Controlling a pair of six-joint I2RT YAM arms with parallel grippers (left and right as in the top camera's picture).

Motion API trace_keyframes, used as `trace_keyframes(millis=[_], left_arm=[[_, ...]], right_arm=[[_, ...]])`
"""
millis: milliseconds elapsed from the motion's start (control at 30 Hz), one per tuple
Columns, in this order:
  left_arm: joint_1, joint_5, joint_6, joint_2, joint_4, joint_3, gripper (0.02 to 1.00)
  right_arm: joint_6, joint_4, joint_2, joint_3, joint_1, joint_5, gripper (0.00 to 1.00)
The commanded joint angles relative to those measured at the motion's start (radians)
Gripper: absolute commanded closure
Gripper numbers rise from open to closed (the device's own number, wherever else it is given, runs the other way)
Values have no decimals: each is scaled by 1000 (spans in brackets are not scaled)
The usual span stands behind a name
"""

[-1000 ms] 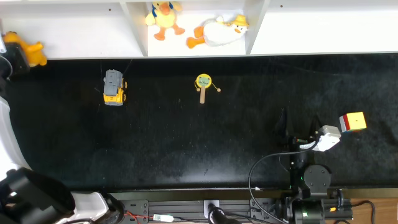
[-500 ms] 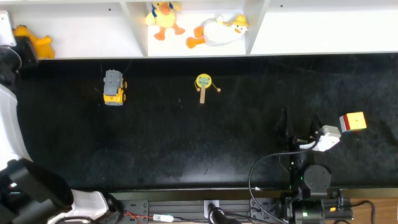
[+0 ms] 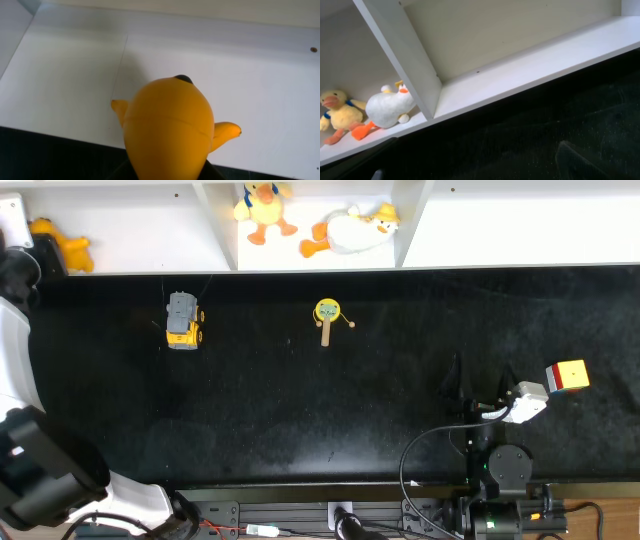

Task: Store Toys

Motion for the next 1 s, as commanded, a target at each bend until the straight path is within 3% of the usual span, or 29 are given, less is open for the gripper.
trace_keyframes(millis=[33, 1000], left_arm=[[-14, -1, -17, 23, 11, 47, 897], [-24, -8, -21, 92, 65, 47, 869]], right_arm=[[3, 6, -6, -13, 5, 6, 5], [4, 6, -6, -13, 5, 6, 7]])
